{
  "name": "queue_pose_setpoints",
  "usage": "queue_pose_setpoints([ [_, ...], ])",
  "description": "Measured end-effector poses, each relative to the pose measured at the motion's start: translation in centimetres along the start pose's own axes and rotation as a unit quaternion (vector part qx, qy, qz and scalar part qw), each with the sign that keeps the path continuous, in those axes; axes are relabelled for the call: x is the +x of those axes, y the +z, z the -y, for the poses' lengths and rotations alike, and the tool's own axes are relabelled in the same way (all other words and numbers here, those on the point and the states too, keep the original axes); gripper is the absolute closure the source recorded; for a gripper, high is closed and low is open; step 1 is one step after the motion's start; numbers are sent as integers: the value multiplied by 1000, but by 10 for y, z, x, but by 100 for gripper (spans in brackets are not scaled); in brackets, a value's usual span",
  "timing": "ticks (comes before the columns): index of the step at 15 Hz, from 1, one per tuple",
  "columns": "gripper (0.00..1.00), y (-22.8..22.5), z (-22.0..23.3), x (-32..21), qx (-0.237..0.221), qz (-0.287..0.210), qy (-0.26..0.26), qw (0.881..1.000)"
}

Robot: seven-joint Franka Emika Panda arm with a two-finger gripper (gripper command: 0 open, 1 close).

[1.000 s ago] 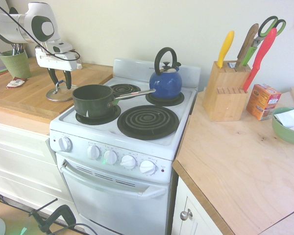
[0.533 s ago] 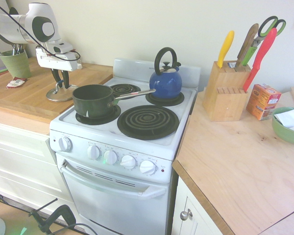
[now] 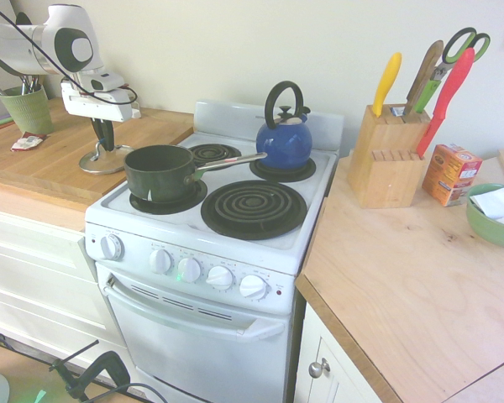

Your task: Cover the lid of the pot

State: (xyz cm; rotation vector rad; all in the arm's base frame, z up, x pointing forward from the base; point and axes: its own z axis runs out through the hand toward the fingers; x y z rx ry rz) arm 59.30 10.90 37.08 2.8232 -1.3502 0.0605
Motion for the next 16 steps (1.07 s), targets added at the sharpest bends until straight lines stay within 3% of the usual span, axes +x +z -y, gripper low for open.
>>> queue_pose_setpoints([
  [4, 100, -17, -4, 1, 9, 9, 15, 1000],
  [11, 100, -147, -66, 22, 62, 8, 69, 996],
  [16, 100, -141, -123, 77, 67, 27, 123, 990],
])
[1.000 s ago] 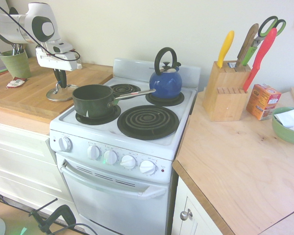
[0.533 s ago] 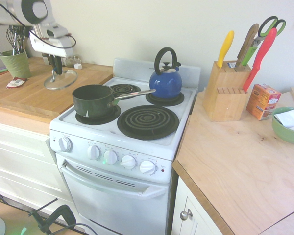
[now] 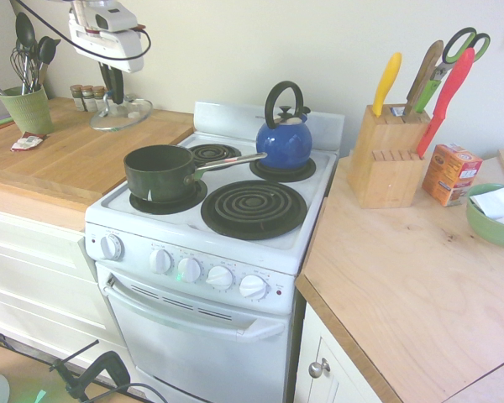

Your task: Cover the lid of the pot

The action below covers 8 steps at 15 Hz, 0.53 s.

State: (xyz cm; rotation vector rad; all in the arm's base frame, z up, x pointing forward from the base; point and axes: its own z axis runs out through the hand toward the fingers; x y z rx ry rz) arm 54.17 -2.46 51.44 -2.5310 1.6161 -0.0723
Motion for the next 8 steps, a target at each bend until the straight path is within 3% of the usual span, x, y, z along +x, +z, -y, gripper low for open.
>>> queue_pose_setpoints([
  [8, 100, 14, -85, 69, 1, 22, 56, 998],
])
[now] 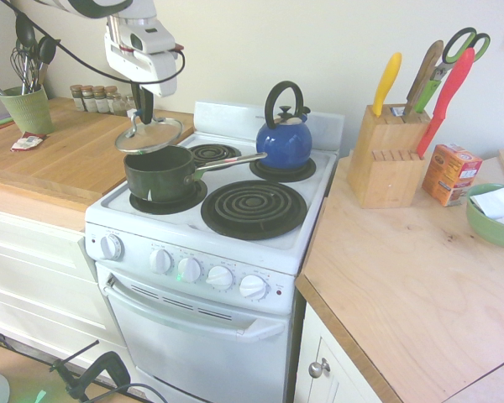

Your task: Cover the lid of the pot

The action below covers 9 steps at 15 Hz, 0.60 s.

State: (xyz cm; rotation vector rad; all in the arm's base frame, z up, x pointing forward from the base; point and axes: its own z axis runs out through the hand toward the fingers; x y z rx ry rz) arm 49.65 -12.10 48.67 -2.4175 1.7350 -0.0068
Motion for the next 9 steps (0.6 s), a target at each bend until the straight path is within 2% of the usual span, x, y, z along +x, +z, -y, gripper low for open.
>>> queue_pose_setpoints([
  [9, 100, 16, -11, 16, 1, 5, 7, 1000],
])
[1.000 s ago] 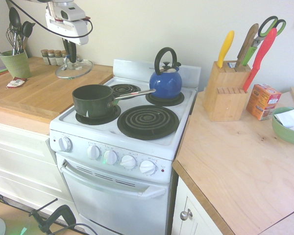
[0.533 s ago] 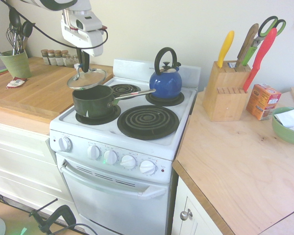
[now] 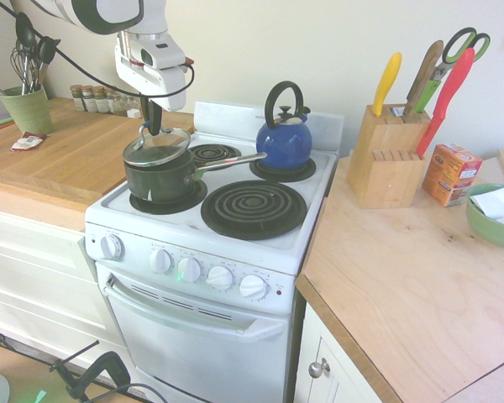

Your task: Cover the lid of the pot

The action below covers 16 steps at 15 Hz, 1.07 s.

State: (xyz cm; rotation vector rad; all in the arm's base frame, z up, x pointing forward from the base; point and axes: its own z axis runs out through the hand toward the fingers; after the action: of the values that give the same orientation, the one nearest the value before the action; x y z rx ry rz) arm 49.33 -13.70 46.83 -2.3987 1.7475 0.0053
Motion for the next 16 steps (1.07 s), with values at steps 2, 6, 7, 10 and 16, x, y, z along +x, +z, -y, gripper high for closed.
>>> queue_pose_setpoints([
  [2, 100, 8, 3, -1, -6, 2, -2, 1000],
  [6, 100, 17, 6, 3, -8, 1, 0, 1000],
  [7, 100, 20, 6, 5, -10, 2, 0, 1000],
  [10, 100, 25, 7, 9, -12, 2, 1, 1000],
  [16, 0, 25, 10, 7, -18, -14, -12, 1000],
])
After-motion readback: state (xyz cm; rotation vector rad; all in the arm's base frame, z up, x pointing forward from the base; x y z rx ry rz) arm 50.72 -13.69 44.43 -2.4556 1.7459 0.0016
